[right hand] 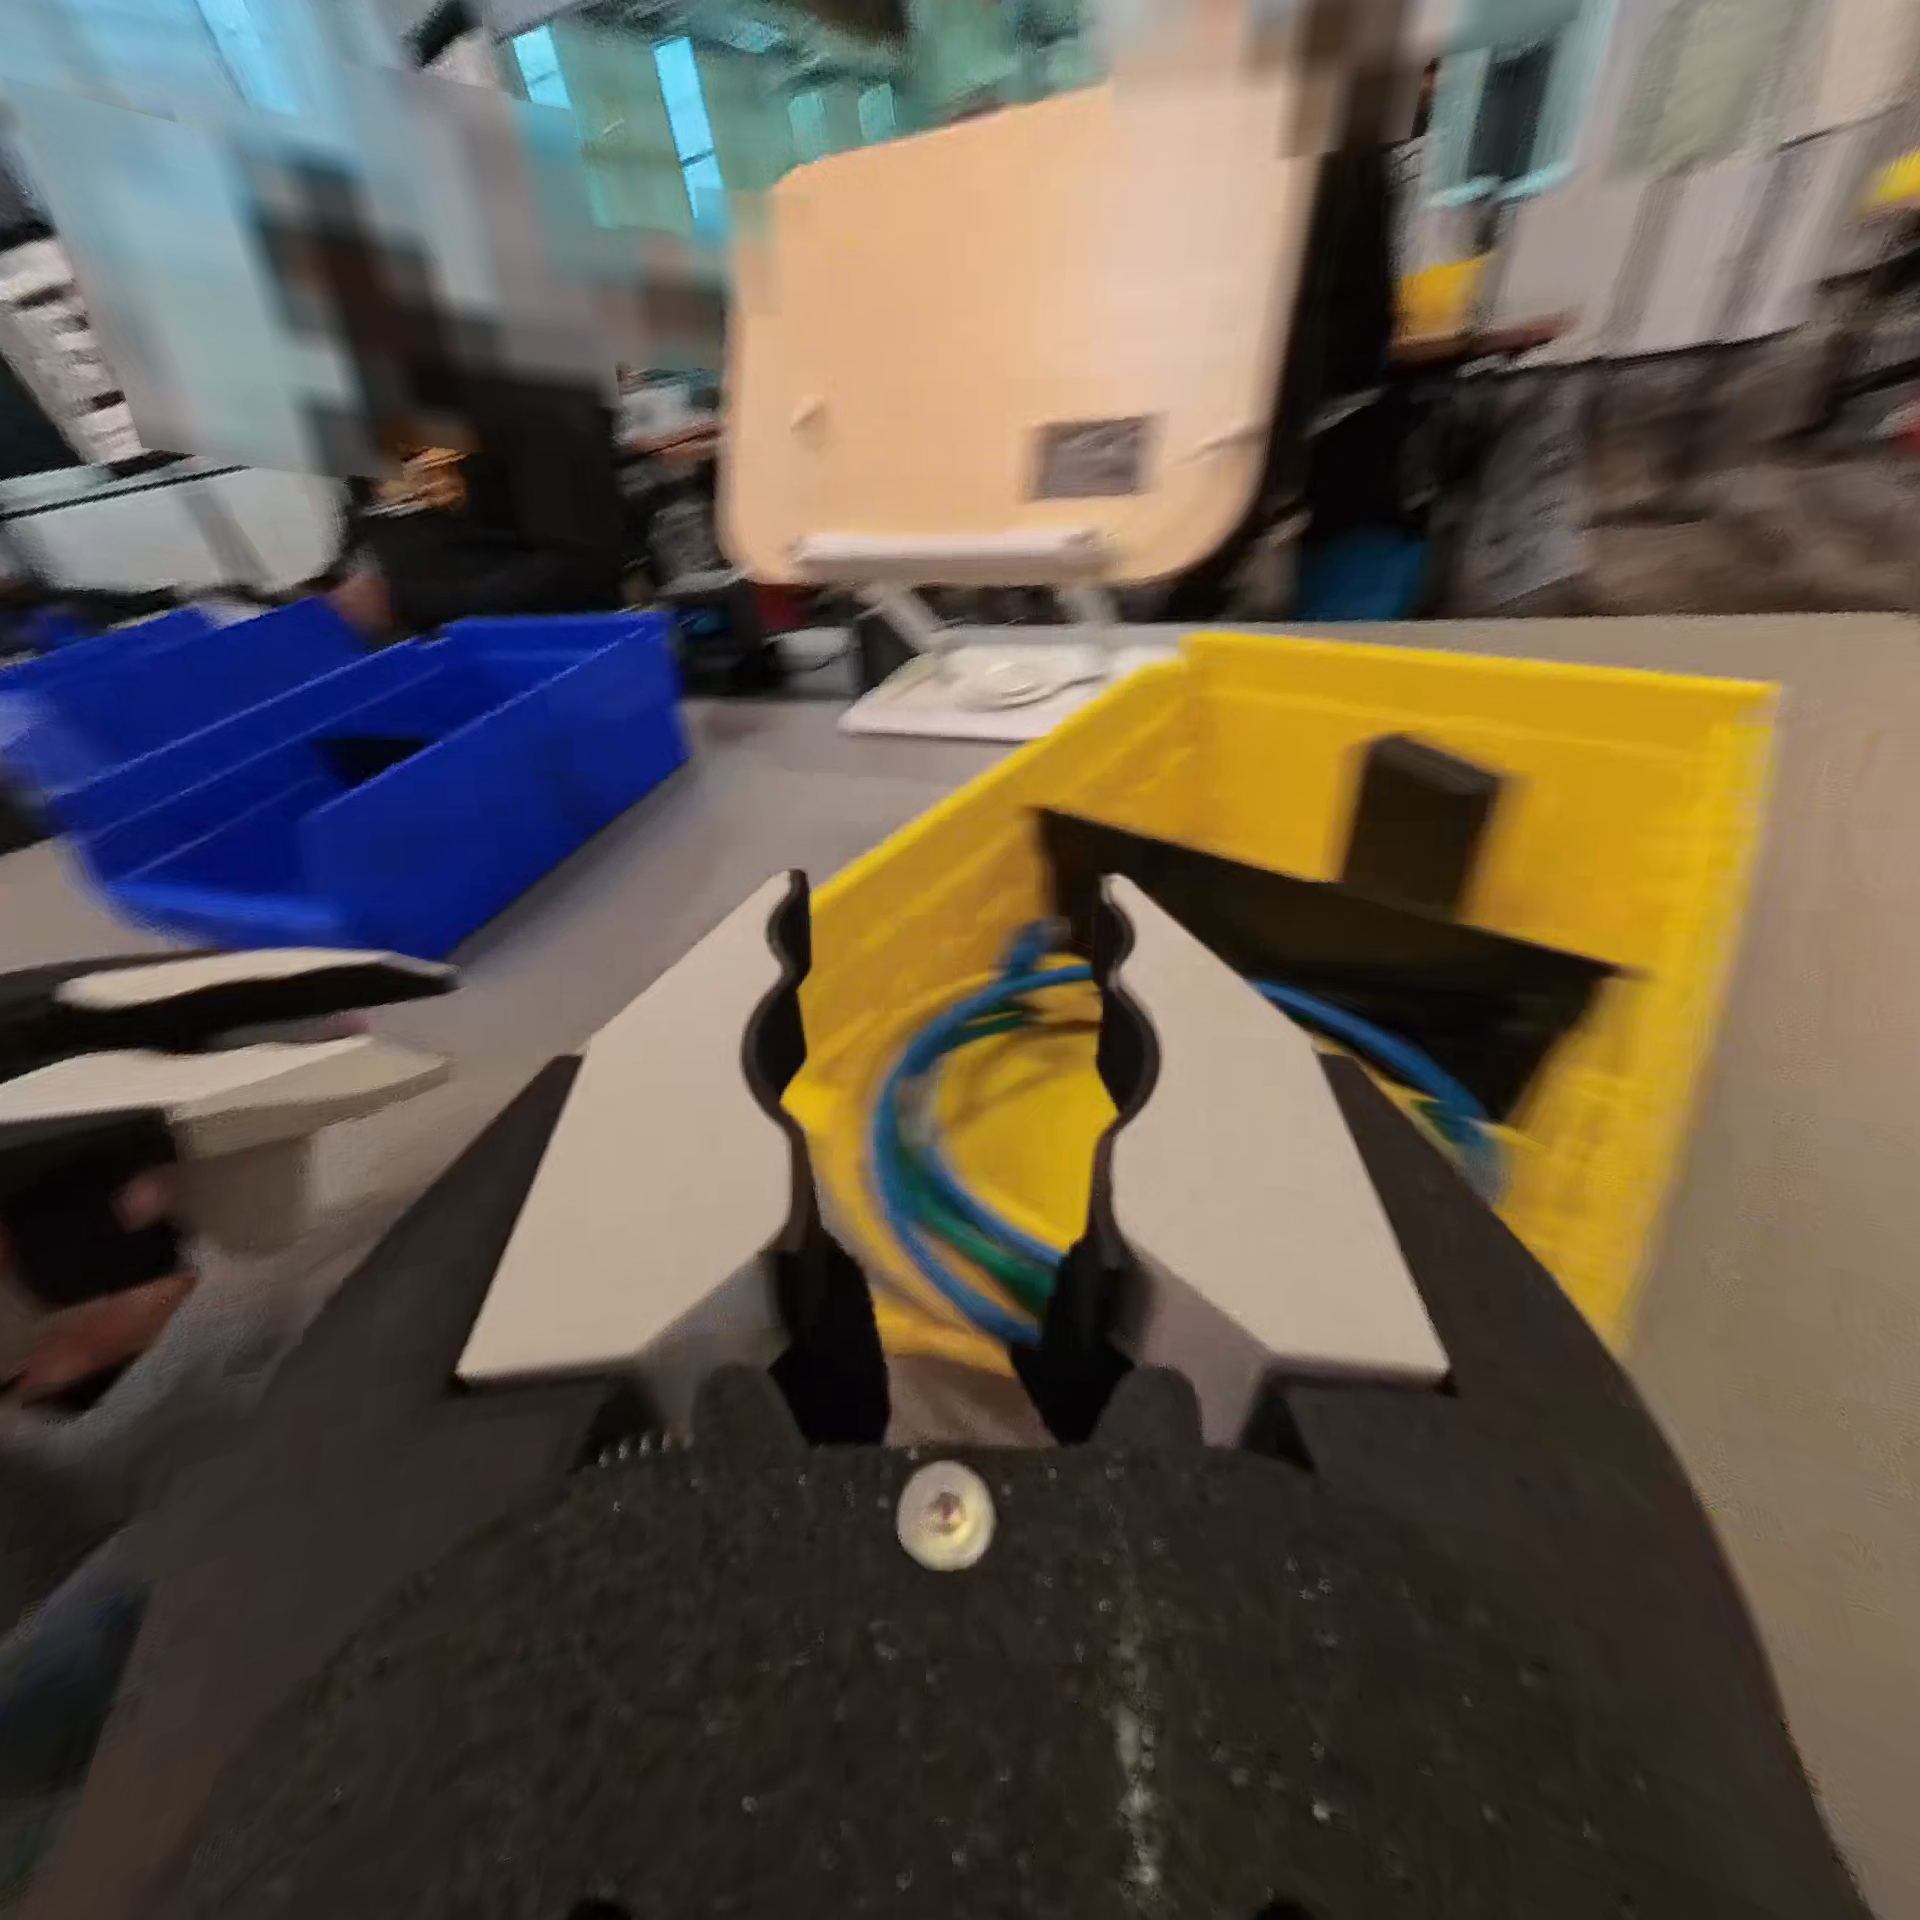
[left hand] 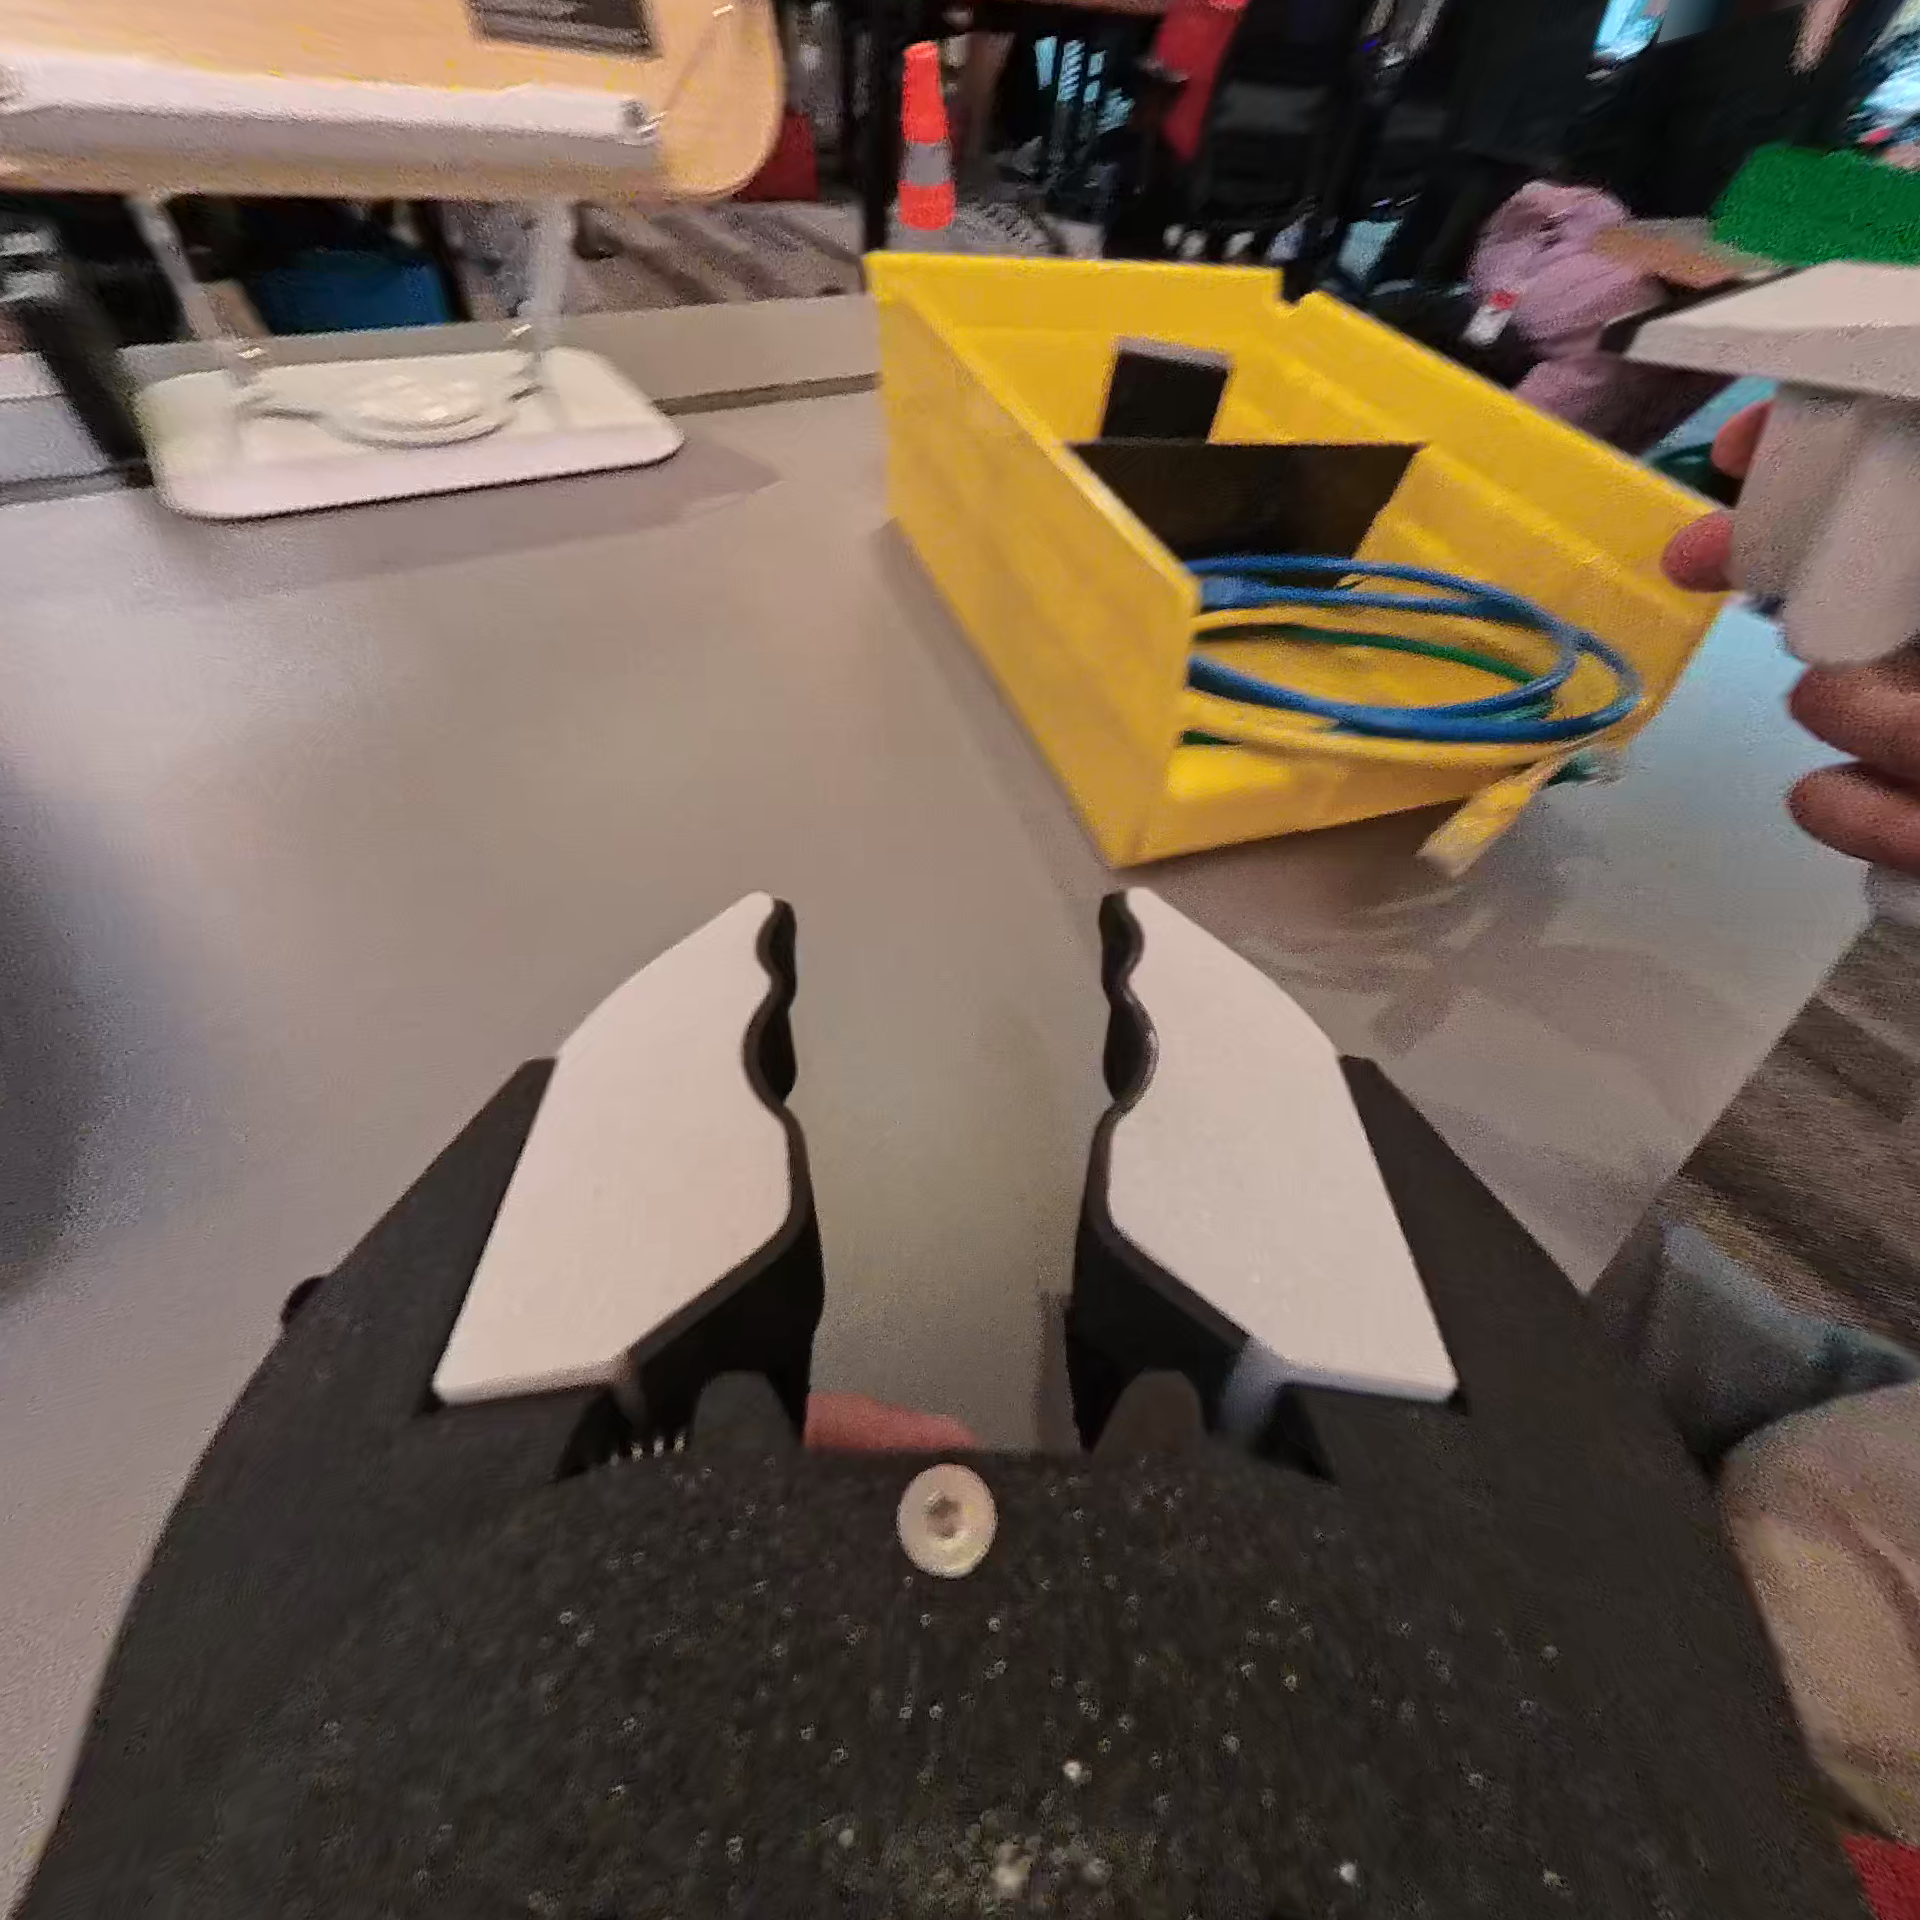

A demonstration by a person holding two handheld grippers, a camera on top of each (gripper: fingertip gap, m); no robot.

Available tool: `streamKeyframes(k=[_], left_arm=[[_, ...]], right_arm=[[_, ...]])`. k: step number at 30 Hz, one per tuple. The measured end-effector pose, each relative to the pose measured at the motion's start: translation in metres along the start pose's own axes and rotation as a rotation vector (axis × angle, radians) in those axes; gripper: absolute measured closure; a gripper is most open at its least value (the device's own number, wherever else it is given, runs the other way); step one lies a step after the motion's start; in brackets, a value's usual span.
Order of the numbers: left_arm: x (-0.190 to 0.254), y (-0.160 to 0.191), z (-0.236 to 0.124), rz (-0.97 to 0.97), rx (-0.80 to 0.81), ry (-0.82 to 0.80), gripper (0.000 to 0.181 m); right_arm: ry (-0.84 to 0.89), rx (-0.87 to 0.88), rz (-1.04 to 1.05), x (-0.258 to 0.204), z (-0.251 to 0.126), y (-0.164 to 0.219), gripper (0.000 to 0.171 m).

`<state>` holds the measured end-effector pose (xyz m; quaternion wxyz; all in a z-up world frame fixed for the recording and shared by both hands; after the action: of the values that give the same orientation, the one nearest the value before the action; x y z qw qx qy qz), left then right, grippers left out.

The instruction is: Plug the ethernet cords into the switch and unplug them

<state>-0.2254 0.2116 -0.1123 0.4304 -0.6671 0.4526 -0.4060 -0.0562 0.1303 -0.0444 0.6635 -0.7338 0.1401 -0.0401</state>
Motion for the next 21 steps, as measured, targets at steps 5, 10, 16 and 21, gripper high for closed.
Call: streamKeyframes(k=[5,10,16,21], left_arm=[[0.031,-0.019,0.047,-0.068,0.026,0.15,0.121],[0.026,-0.014,0.095,-0.119,-0.034,0.123,0.133],[0.028,-0.021,0.125,0.028,-0.092,0.054,0.155],[0.032,-0.001,0.13,0.009,-0.188,0.035,0.162]], right_arm=[[0.454,0.047,-0.115,0.114,-0.03,0.013,0.122],[0.446,0.007,-0.005,0.129,-0.029,0.043,0.134],[0.531,-0.02,-0.098,0.117,-0.037,0.045,0.152],[0.596,-0.012,-0.2,0.113,-0.04,0.037,0.154]])
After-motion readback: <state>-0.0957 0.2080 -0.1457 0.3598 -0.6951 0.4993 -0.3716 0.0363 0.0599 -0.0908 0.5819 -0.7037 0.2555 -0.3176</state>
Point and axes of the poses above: each gripper's, where its closed fingertips meet, z out along the fingers, y out of its underside, x = y × z across the jaws, the point moved 1 cm from there along -z, back along the fingers, and after that the axes turned 8 degrees about y, right-handed, at the moved point
